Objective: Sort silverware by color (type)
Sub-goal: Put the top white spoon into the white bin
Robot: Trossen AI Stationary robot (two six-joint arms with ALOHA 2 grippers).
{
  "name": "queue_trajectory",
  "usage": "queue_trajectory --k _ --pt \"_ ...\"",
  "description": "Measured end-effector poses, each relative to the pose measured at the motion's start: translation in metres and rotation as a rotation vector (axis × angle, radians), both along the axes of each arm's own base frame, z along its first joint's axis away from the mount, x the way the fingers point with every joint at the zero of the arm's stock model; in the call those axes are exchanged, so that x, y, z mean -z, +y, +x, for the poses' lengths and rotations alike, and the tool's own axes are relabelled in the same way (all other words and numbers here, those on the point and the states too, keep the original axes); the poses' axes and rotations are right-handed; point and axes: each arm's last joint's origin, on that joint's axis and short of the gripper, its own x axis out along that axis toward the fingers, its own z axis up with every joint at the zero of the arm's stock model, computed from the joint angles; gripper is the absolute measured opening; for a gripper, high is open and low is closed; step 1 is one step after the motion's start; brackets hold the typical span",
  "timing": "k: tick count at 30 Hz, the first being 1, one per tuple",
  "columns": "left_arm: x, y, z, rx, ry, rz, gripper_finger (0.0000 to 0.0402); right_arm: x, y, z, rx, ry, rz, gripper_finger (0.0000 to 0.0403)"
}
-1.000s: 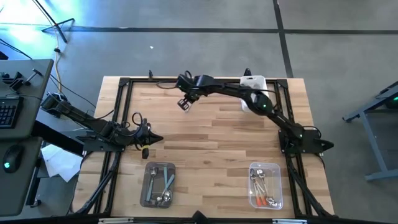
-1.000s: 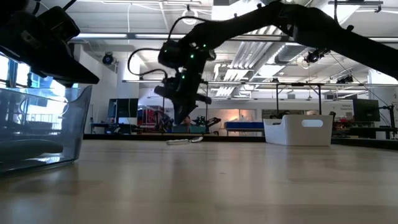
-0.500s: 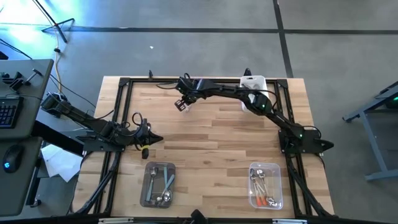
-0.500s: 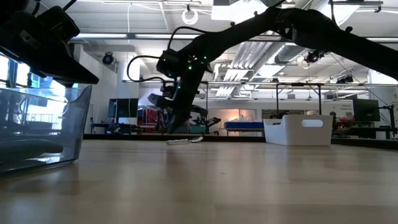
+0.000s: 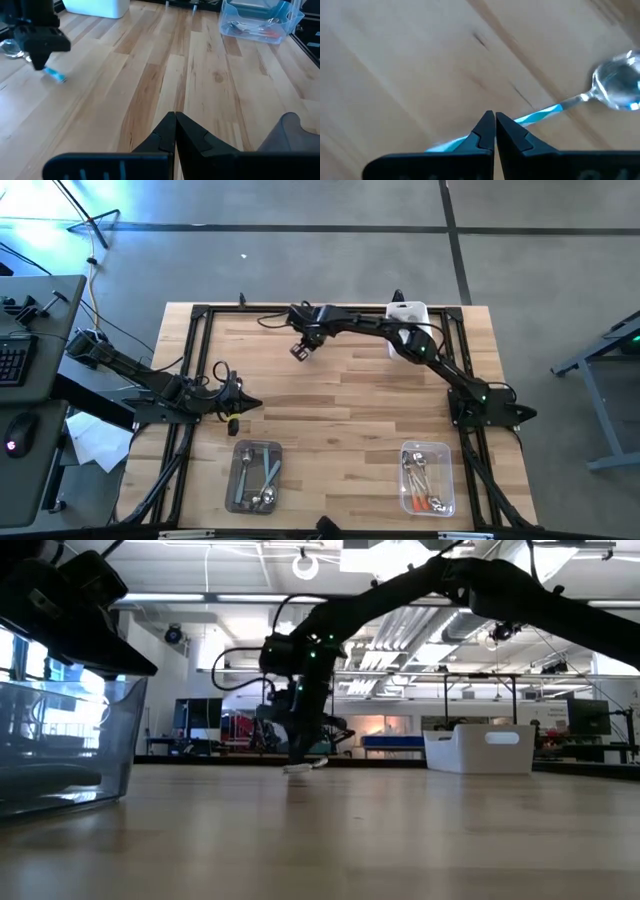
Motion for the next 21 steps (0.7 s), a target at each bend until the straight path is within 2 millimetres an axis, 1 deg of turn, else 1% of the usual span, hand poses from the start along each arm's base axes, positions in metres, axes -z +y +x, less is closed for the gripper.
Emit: queue_trajectory --k 3,5,9,12,14,16,19,21 --pt "0.0 0.0 0.0 0.011 0.003 -0.007 0.0 0.001 -0.002 -0.007 -0.04 0.041 0.059 0.0" --pt "0.0 -0.001 0.0 0.022 0.006 -0.01 0.0 0.003 -0.001 -0.009 -0.058 0.074 0.069 0.0" --pt "0.0 -0.001 0.0 0.034 0.008 -0.015 0.0 0.002 0.006 -0.014 -0.085 0.129 0.106 0.0" --pt "0.0 -0.001 0.0 0.038 0.009 -0.017 0.0 -0.002 0.011 -0.018 -0.095 0.168 0.119 0.0" --pt "0.001 -0.001 0.0 0.037 0.011 -0.021 0.0 -0.008 0.015 -0.02 -0.113 0.184 0.114 0.0" --pt "0.001 -0.001 0.0 0.036 0.015 -0.02 0.0 -0.02 0.02 -0.022 -0.116 0.208 0.063 0.0" --pt "0.002 -0.001 -0.001 0.035 0.027 -0.018 0.0 -0.045 0.026 -0.026 -0.113 0.202 -0.014 0.0" --pt "0.003 -0.001 -0.001 0.034 0.034 -0.016 0.0 -0.06 0.027 -0.027 -0.106 0.156 -0.04 0.0"
